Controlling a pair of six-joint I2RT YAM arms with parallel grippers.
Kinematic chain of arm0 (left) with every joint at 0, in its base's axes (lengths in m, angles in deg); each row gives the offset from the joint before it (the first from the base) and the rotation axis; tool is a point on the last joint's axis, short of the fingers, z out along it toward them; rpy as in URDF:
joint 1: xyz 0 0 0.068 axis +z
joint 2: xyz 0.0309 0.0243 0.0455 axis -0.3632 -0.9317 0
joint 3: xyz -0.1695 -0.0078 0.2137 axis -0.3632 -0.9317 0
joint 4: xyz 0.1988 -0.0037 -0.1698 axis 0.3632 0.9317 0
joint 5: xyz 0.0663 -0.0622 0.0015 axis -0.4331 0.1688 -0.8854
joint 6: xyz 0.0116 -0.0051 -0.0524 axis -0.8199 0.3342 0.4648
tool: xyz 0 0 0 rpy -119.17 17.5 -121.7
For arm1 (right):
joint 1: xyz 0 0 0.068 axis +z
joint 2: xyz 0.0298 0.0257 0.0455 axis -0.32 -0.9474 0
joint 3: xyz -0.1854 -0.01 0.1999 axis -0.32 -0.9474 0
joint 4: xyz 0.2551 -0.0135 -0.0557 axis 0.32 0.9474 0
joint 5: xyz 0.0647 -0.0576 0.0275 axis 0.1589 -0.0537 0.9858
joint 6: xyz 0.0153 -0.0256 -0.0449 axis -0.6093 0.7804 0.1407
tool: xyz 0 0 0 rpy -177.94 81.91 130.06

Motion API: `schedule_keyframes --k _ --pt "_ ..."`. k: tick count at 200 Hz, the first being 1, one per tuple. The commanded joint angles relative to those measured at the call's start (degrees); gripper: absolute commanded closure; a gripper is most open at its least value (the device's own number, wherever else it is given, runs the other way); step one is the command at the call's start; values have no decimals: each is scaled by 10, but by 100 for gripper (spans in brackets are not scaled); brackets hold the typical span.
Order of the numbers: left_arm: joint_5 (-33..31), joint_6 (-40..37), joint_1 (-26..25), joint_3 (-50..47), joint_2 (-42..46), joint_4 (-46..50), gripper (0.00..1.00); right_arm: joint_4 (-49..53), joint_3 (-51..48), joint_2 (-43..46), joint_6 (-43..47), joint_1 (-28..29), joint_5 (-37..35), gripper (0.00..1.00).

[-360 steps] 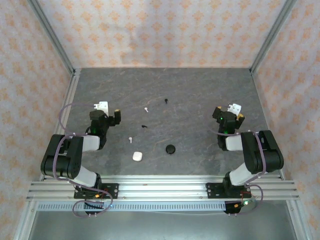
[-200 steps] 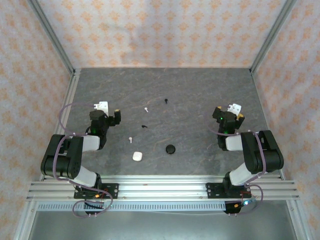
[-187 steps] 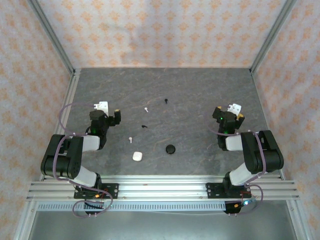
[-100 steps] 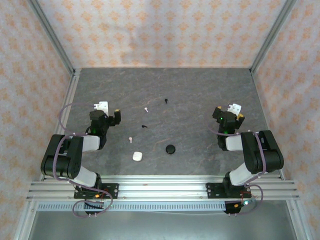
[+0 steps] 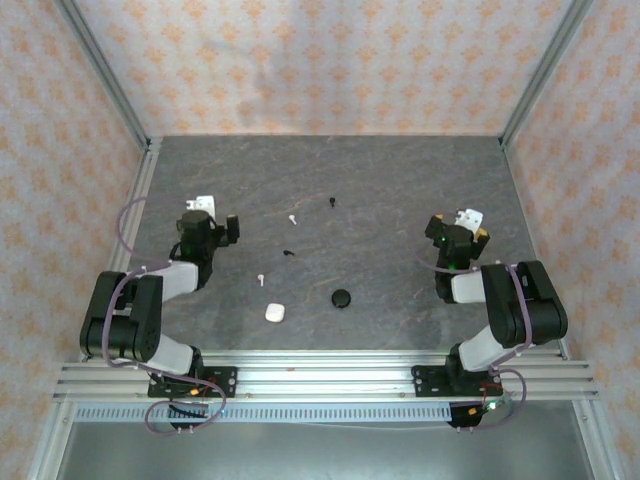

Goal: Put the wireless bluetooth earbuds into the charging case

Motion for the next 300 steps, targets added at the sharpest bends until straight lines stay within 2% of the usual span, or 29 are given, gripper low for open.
schedule_keyframes --k 1,23,39,56,77,96,139,168,197,238,280,300 --pt "-57 28 2 82 27 219 0 14 -1 49 8 -3 12 1" --pt "-39 41 3 154 30 366 0 197 61 119 -1 -2 31 1" --pt "-2 36 3 180 42 430 0 334 122 150 -38 -1 54 1" --pt "38 41 3 194 64 487 0 446 184 150 -93 0 92 1" --pt "69 87 -5 207 89 560 0 539 249 122 -122 19 127 1" --pt "68 118 -57 214 98 623 4 592 298 86 -117 58 126 0" --pt "54 211 -235 216 82 703 11 712 429 -4 -146 138 175 3" --pt "63 263 -336 186 73 715 16 763 485 -44 -174 180 226 6" --pt "92 302 -390 149 67 687 18 762 486 -57 -216 197 270 7" --pt "123 302 -409 115 31 653 23 745 478 -77 -242 197 315 8" --pt "138 295 -408 105 -7 622 24 757 499 -91 -231 198 321 7" --pt "145 296 -408 100 -20 608 27 763 505 -98 -229 198 322 7"
